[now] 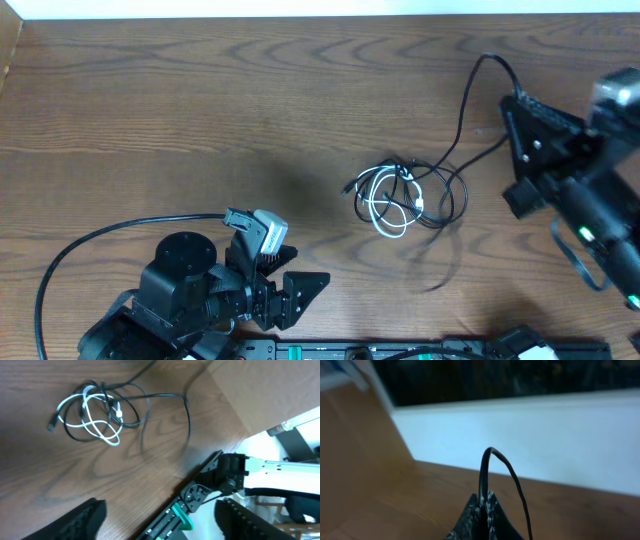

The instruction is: Untangle cables

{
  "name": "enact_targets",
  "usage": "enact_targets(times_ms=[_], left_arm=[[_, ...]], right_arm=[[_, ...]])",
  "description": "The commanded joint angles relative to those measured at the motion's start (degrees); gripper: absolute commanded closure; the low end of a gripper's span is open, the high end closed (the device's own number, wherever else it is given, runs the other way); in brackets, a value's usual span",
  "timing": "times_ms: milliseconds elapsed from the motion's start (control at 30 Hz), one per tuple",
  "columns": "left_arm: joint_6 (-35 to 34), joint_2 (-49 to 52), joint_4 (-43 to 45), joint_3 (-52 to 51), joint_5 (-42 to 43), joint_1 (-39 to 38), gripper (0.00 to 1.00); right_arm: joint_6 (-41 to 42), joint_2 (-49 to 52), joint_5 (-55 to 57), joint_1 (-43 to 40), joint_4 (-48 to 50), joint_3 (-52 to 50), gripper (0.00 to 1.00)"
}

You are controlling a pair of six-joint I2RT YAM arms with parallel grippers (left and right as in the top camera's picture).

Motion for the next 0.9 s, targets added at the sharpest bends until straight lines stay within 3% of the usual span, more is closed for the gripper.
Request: enact_targets(times_ms=[0,300,567,867], left_arm=[[0.55,0.96,0.48,0.68,-1.49,-0.22,0.16],[5.05,9.62,0.46,0.61,-1.49,-0.22,0.09],[9.88,19.17,2.19,0.61,-0.57,-0.22,0.09],[19.78,29.68,10.73,0.61,4.15,-0.22,0.08]], right_arm=[[-1.16,0.20,-5.77,-0.33,0.35,1.60,0.99],[-2.08,0.17,-17.03,-0.24,2.93,1.77,0.99],[-4.22,0.11,-5.05,-0.24,-2.27,2.08,0.99],[-4.15,-0.04,-4.50,-0.24,-5.29,2.08,0.99]])
